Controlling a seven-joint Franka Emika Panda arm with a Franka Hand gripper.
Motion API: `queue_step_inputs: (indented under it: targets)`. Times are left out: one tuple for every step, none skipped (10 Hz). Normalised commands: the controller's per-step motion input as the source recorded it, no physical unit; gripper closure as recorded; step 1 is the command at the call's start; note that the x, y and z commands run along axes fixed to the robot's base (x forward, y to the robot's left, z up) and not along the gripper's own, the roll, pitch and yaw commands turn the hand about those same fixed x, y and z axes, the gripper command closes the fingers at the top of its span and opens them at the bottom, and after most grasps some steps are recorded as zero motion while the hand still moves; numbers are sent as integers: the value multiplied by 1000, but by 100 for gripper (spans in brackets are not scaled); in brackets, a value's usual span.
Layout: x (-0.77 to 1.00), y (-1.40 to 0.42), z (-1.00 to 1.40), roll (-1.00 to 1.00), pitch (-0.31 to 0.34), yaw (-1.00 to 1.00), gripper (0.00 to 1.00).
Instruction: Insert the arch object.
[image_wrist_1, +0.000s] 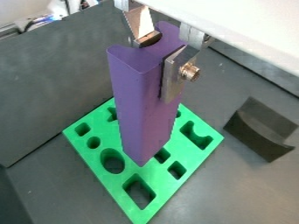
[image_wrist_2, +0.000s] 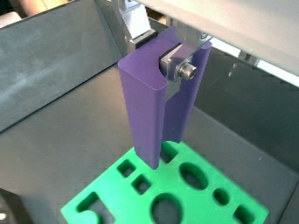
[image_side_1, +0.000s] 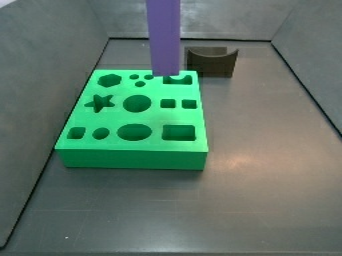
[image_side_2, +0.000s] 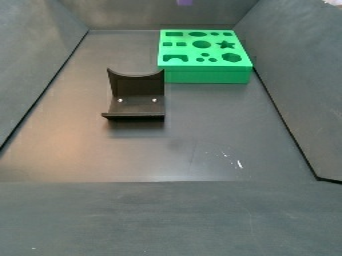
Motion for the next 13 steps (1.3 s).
queue_step_inputs:
  targets:
    - [346, 526, -100, -27, 0, -489, 100]
    - [377, 469, -117, -10, 0, -549, 100]
    - [409, 474, -111, -13, 0, -531, 100]
    - [429, 449, -120, -16, 0, -560, 100]
    - [397, 246, -151, 0, 0, -789, 100]
    - [86, 46, -194, 0, 0, -1000, 100]
    - [49, 20, -206, 0, 0, -1000, 100]
    - [51, 20, -206, 0, 0, -1000, 100]
    - [29, 46, -240, 0, 0, -1000, 100]
    - [31, 114, -309, 0, 10, -954, 100]
    - [0, 203, -323, 0, 17, -866, 100]
    - [0, 231, -323, 0, 14, -837, 100]
    - [0, 229, -317, 0, 11, -837, 100]
